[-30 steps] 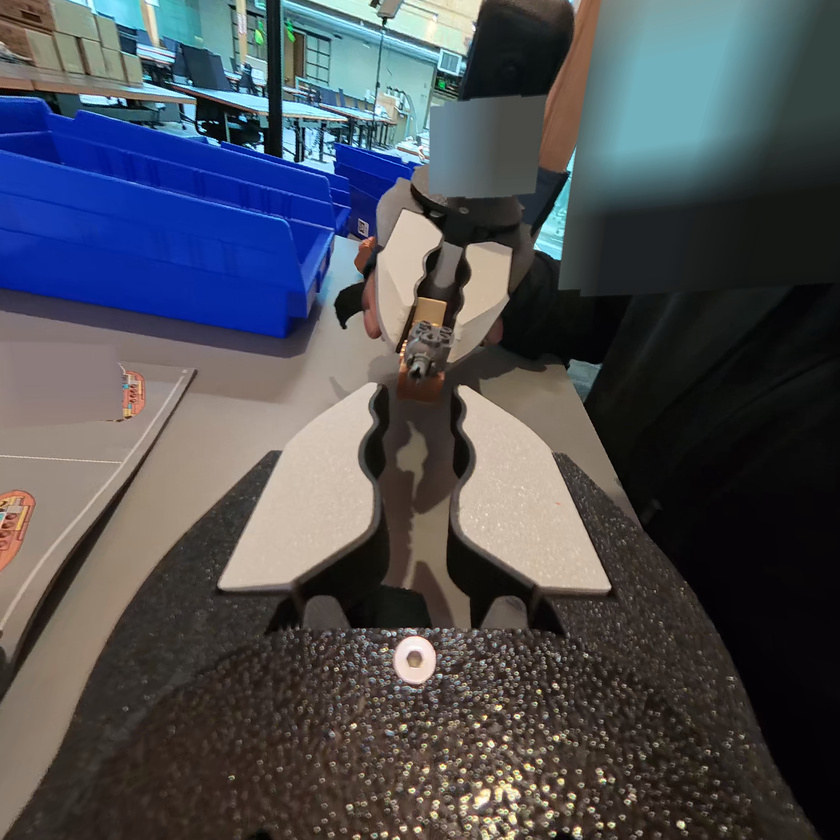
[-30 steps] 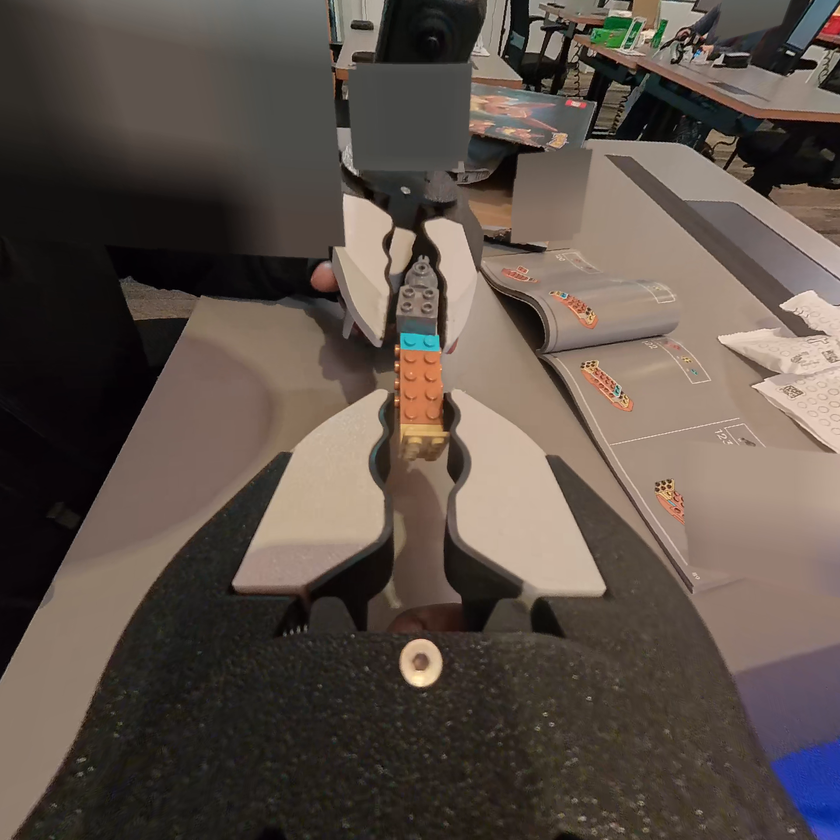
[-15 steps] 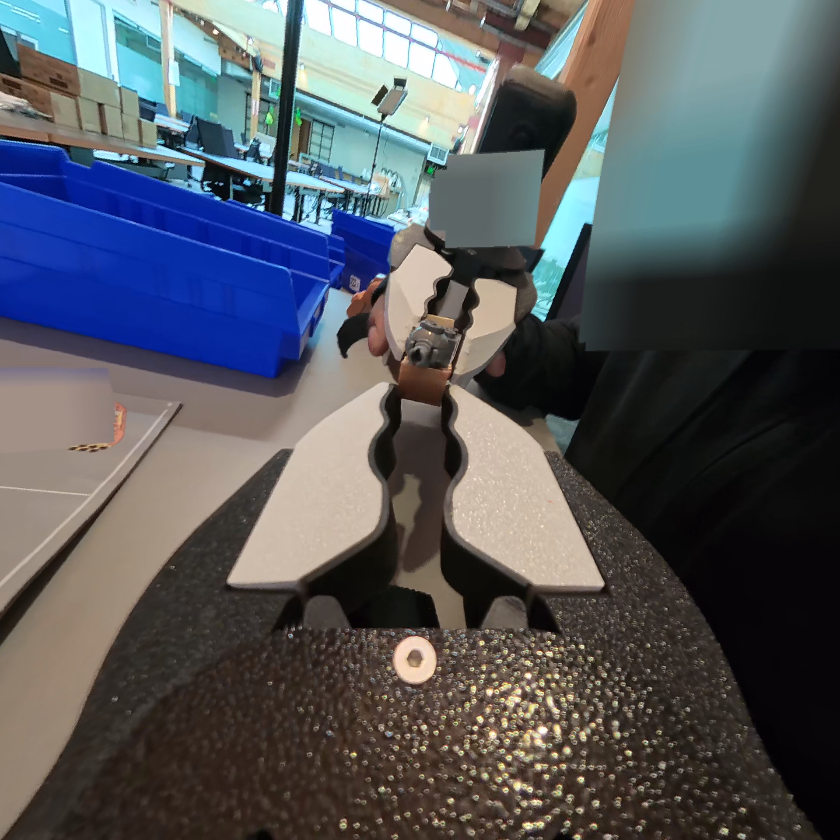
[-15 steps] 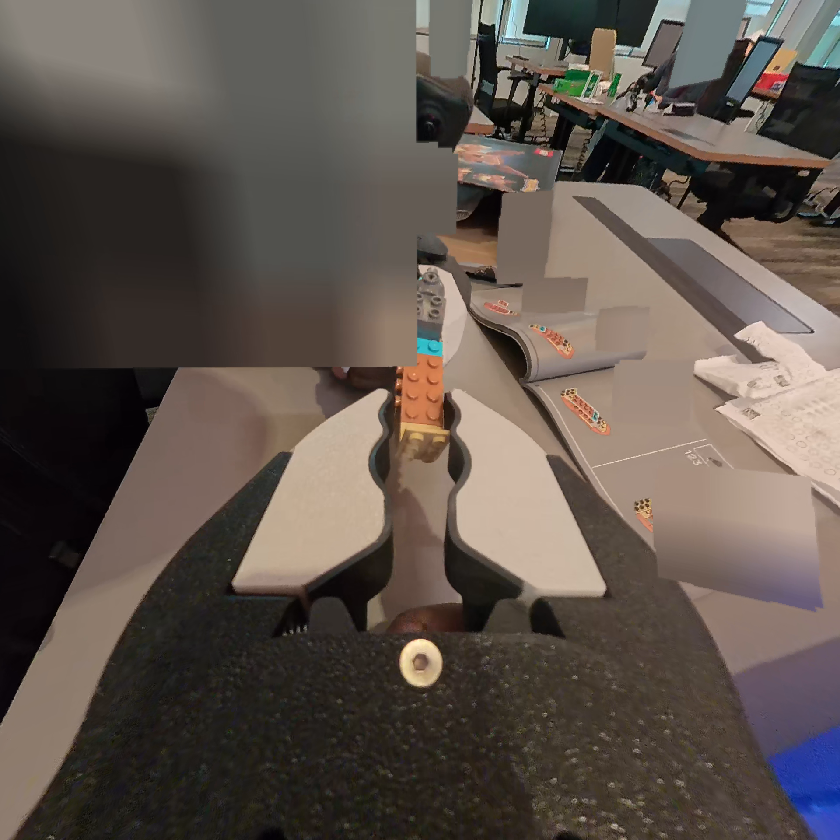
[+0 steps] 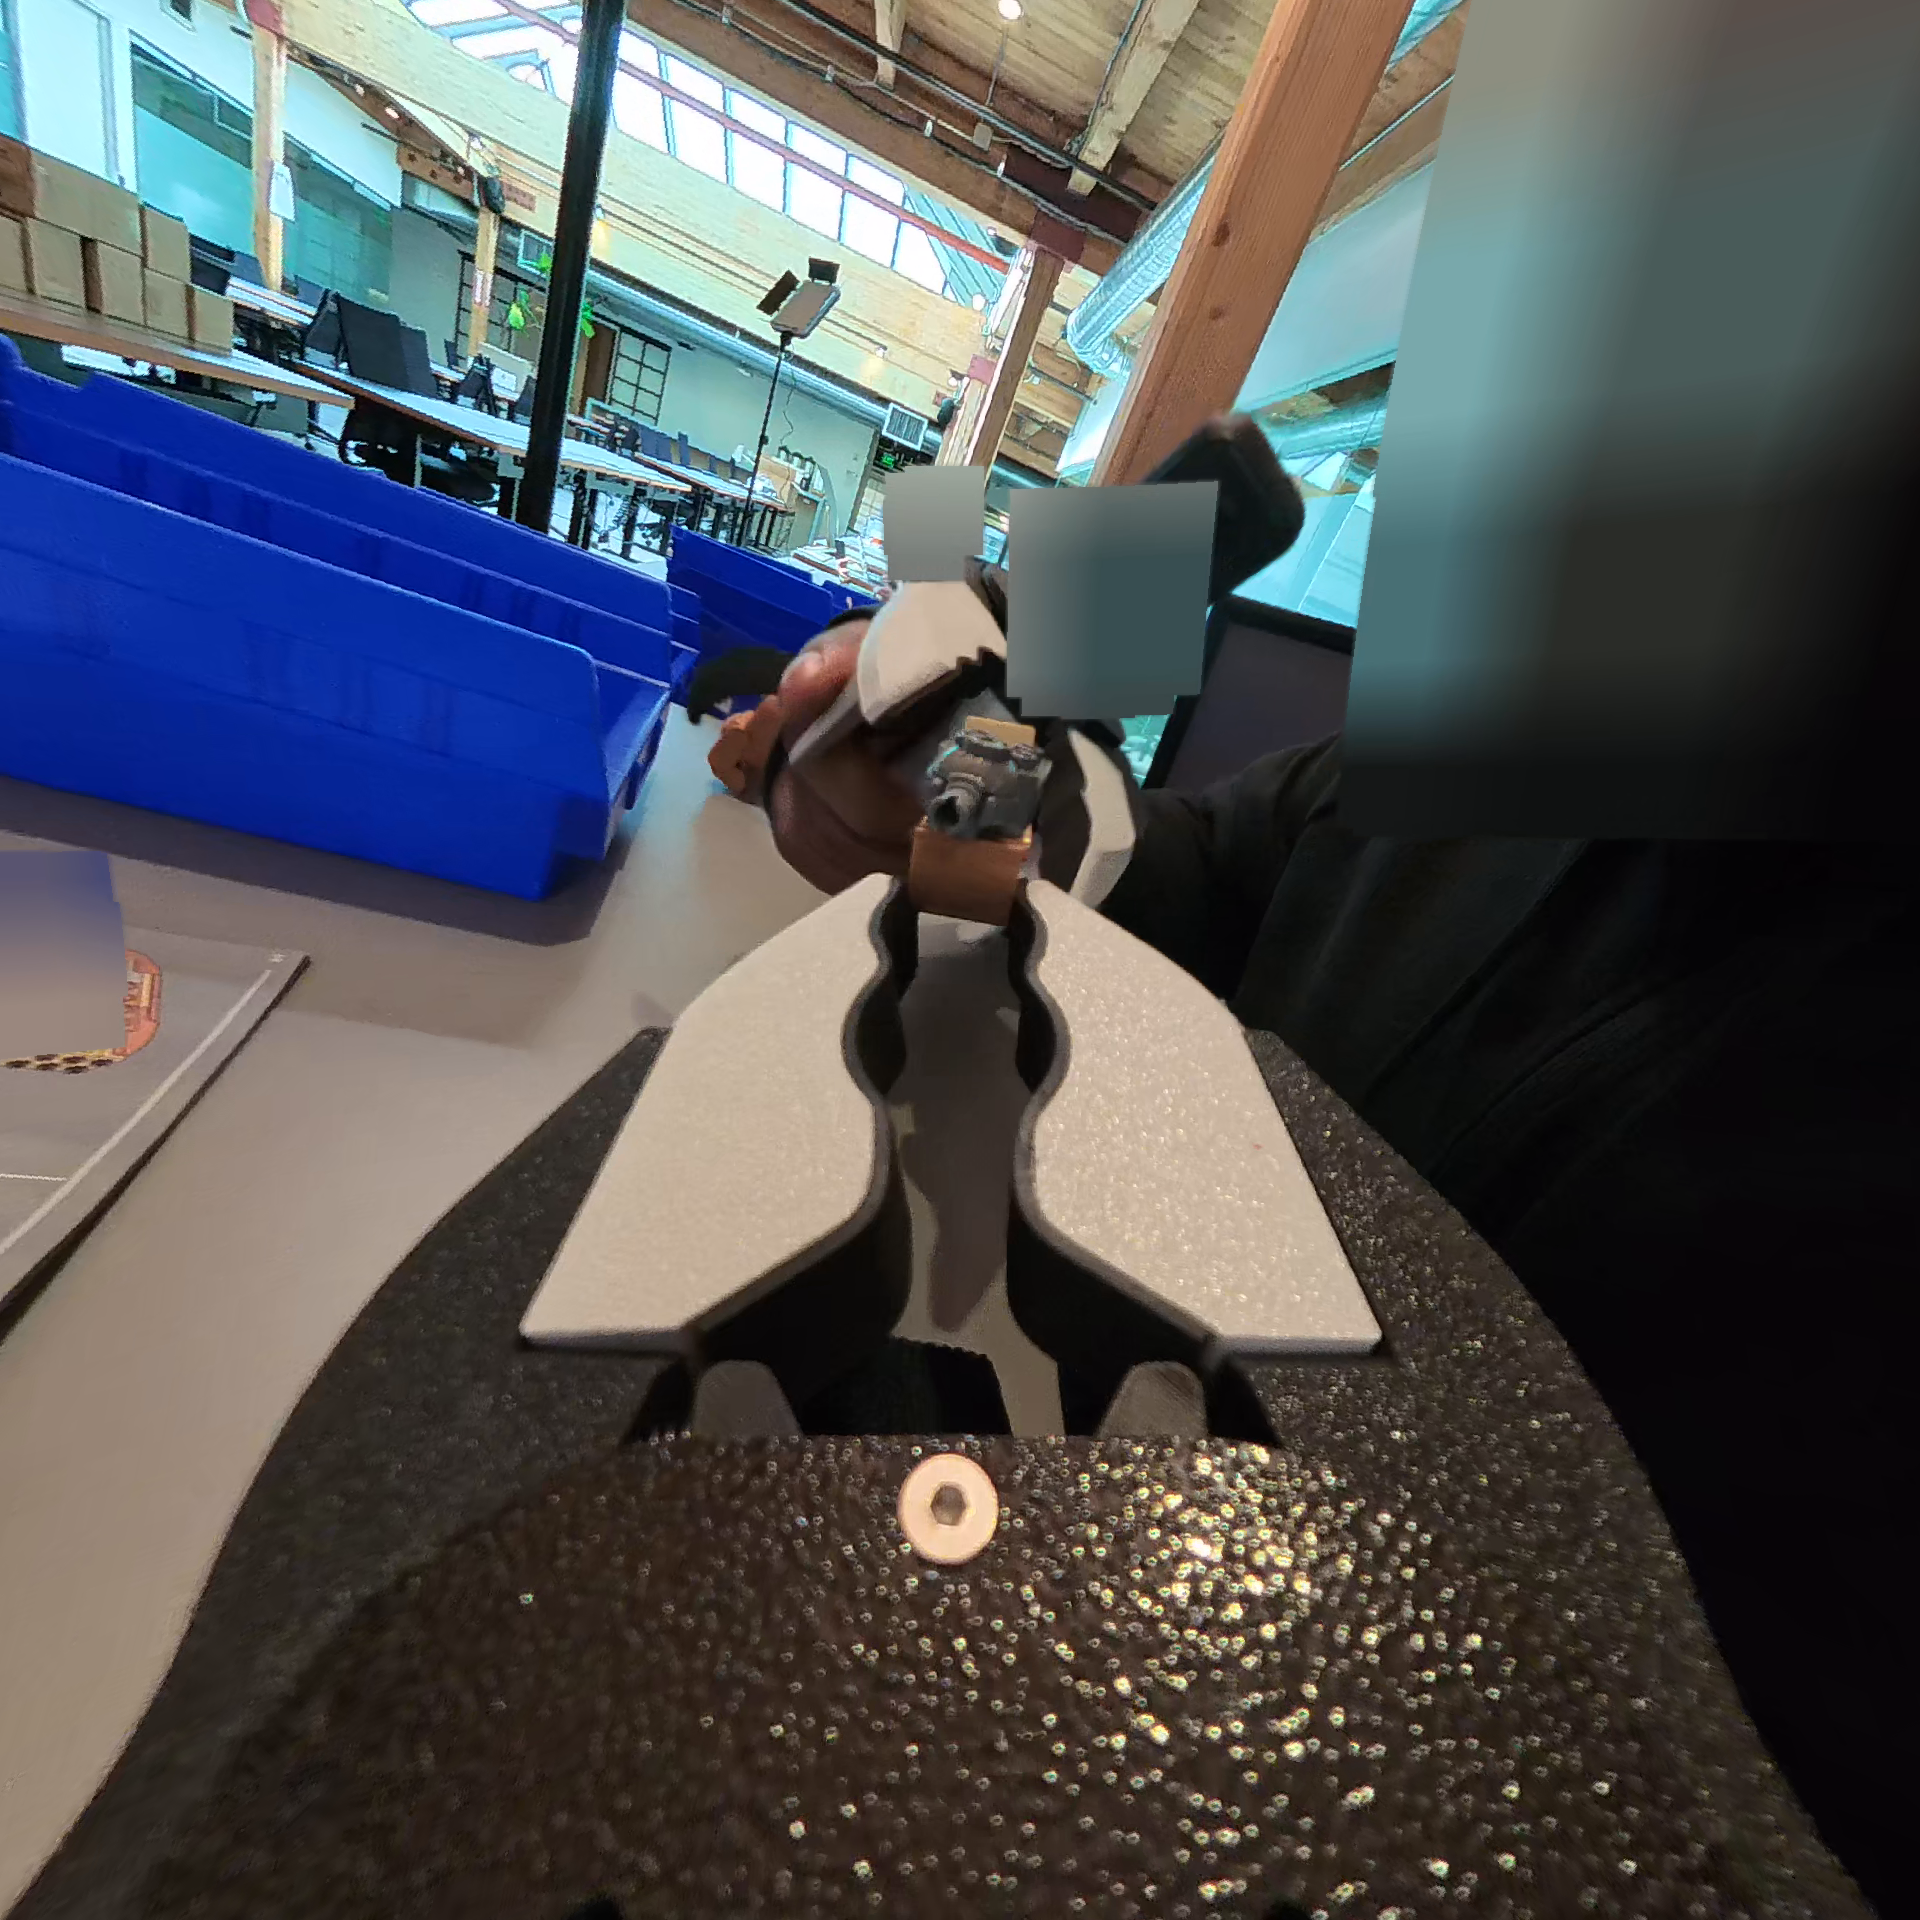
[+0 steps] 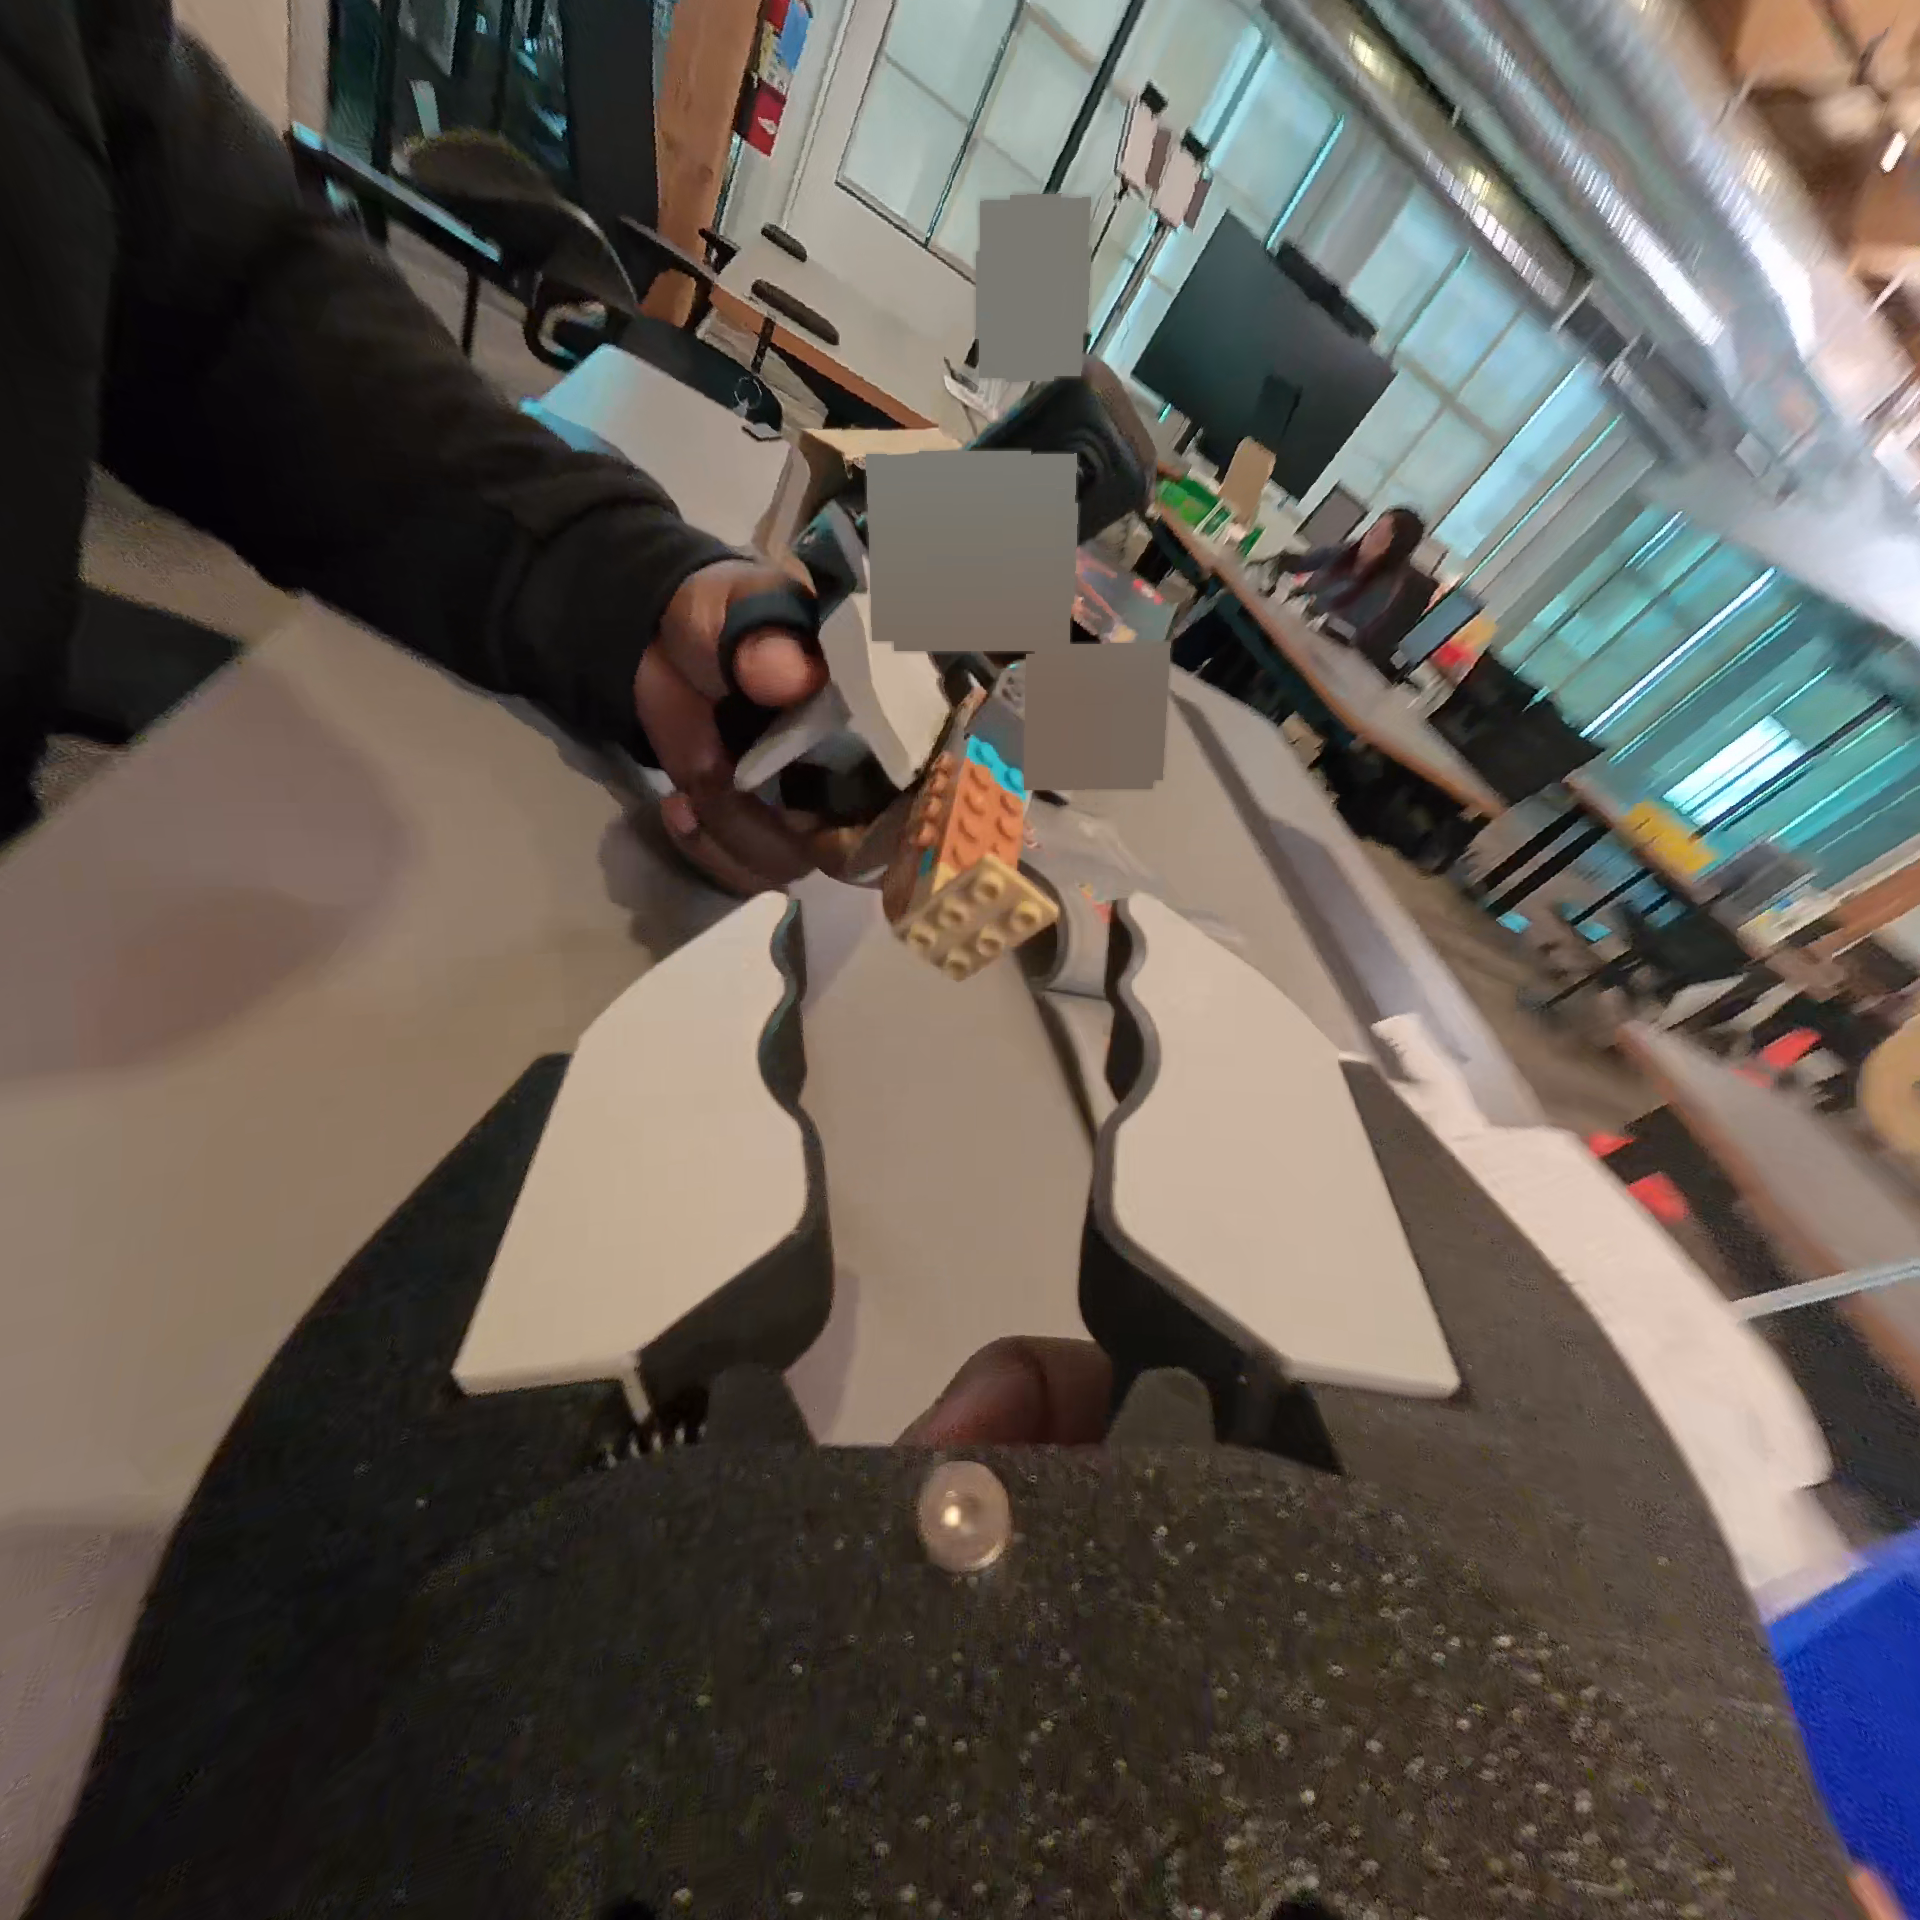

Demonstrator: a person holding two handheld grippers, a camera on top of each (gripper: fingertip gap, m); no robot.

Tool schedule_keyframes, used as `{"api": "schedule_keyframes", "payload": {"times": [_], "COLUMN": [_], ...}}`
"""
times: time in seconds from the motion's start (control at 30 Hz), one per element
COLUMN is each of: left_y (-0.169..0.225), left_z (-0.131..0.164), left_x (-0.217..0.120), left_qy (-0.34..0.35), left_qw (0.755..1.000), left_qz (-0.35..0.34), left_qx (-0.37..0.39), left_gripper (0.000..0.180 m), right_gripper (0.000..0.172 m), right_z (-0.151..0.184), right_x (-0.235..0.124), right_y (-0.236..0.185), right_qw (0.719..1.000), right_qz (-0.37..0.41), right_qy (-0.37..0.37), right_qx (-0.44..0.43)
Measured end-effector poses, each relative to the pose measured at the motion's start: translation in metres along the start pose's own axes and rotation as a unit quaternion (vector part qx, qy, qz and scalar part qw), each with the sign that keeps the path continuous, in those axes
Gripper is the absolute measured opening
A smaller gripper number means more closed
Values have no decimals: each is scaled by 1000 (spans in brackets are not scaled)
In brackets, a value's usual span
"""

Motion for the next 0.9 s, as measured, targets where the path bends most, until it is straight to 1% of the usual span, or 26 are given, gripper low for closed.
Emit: {"api": "schedule_keyframes", "payload": {"times": [0.07,0.17,0.23,0.3,0.43,0.5,0.7,0.8,0.83,0.9], "left_y": [0,1,3,6,11,11,16,8,5,3], "left_z": [-1,-1,-1,0,2,3,6,7,7,7], "left_x": [-2,-3,-2,-1,4,7,13,16,16,11], "left_qy": [3,9,8,8,2,-3,-25,-36,-40,-46], "left_qw": [1000,999,998,996,989,987,981,981,981,983], "left_qz": [7,29,50,74,123,135,174,169,169,156], "left_qx": [-6,-26,-39,-51,-78,-87,-77,-86,-91,-83], "left_gripper": [17,17,17,17,16,16,17,17,17,17], "right_gripper": [65,73,79,80,80,80,80,74,72,70], "right_z": [3,9,13,14,8,2,0,9,13,18], "right_x": [-1,0,3,5,8,12,24,31,31,28], "right_y": [-3,-5,-5,-3,1,3,-4,-6,-4,2], "right_qw": [997,982,968,957,948,942,921,923,928,946], "right_qz": [11,32,44,52,37,25,-40,-67,-67,-58], "right_qy": [7,2,-2,12,55,72,106,91,77,53], "right_qx": [-72,-187,-247,-286,-311,-327,-372,-367,-358,-314]}}
Point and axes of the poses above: each gripper's, where its closed fingertips meet, x out along the fingers, z out of its underside, y = z × x across the jaws, the point moved 5 cm from there along -x, back along the fingers, and after that the axes turned 6 degrees about x, right-handed, at the moved point
